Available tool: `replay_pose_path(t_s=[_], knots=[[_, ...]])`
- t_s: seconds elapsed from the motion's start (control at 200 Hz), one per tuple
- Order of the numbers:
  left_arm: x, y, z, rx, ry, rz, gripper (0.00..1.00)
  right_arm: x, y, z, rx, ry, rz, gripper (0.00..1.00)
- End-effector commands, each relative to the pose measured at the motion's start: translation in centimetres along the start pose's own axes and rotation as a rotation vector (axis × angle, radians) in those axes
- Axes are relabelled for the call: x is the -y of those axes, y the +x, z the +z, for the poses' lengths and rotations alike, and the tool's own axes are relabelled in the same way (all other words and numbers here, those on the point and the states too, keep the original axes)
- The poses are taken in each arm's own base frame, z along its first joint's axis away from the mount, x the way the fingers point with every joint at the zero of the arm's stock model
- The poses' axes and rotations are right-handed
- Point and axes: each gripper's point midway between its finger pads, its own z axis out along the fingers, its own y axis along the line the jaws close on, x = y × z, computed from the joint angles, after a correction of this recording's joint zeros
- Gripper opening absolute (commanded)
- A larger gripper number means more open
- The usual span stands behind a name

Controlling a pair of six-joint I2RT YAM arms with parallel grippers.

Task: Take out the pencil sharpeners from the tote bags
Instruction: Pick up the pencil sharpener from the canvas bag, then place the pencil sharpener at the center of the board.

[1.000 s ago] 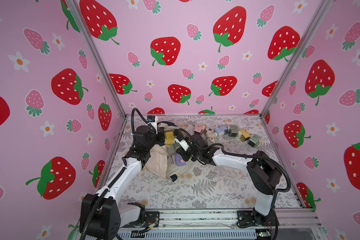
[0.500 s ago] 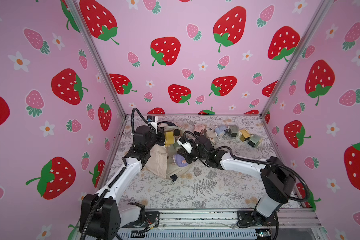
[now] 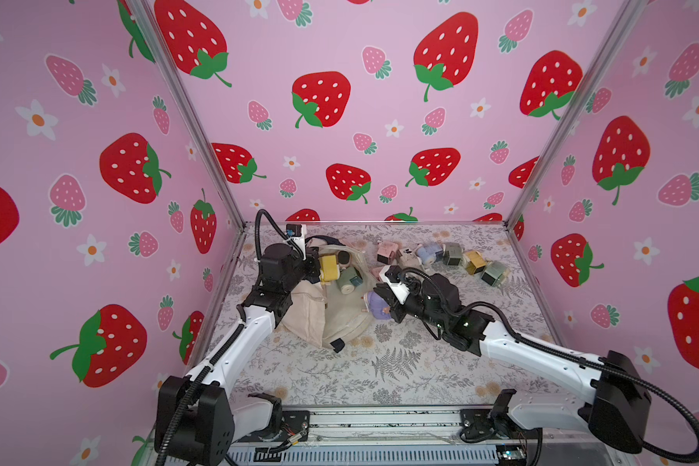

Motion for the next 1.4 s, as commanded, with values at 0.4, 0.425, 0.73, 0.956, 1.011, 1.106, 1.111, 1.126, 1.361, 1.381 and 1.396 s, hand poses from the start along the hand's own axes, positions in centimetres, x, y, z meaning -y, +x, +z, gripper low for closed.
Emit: replay_pose_path(t_s=[0.4,0.425,0.73,0.956,1.011,1.106,1.111,1.126,1.361,1.381,1.396], knots=[[2.6,-6.4,-1.0,0.183,0.098,0.046,0.00,15.8,5.1,-10.2,-0.112,0.832,0.127,0.00],[2.5,-6.4,-1.0,0.181,0.097,0.046,0.00,16.4,5.6,-10.4,-0.124,0.859,0.134,0.00],[2.6,-6.4,-1.0,0.180,0.100,0.045,0.00,22.1,10.3,-9.4,-0.288,1.075,0.111,0.00],[2.7,-6.4,-1.1,0.184,0.102,0.047,0.00,23.9,11.5,-4.3,-0.326,1.030,0.033,0.00],[2.6,-6.4,-1.1,0.183,0.099,0.047,0.00,24.1,11.7,-3.1,-0.329,1.013,0.020,0.00],[2.6,-6.4,-1.1,0.182,0.100,0.047,0.00,24.7,12.2,-1.3,-0.347,1.007,-0.015,0.00],[2.6,-6.4,-1.1,0.182,0.100,0.047,0.00,24.8,12.1,-1.2,-0.347,1.007,-0.016,0.00],[2.6,-6.4,-1.1,0.182,0.099,0.047,0.00,24.9,12.2,-1.0,-0.352,1.010,-0.019,0.00],[2.5,-6.4,-1.0,0.181,0.097,0.048,0.00,25.4,13.5,1.7,-0.382,0.983,-0.060,0.00],[2.5,-6.4,-1.0,0.180,0.097,0.048,0.00,25.3,13.6,1.8,-0.384,0.976,-0.059,0.00],[2.5,-6.4,-0.9,0.180,0.097,0.048,0.00,25.3,13.8,2.0,-0.386,0.971,-0.058,0.00]])
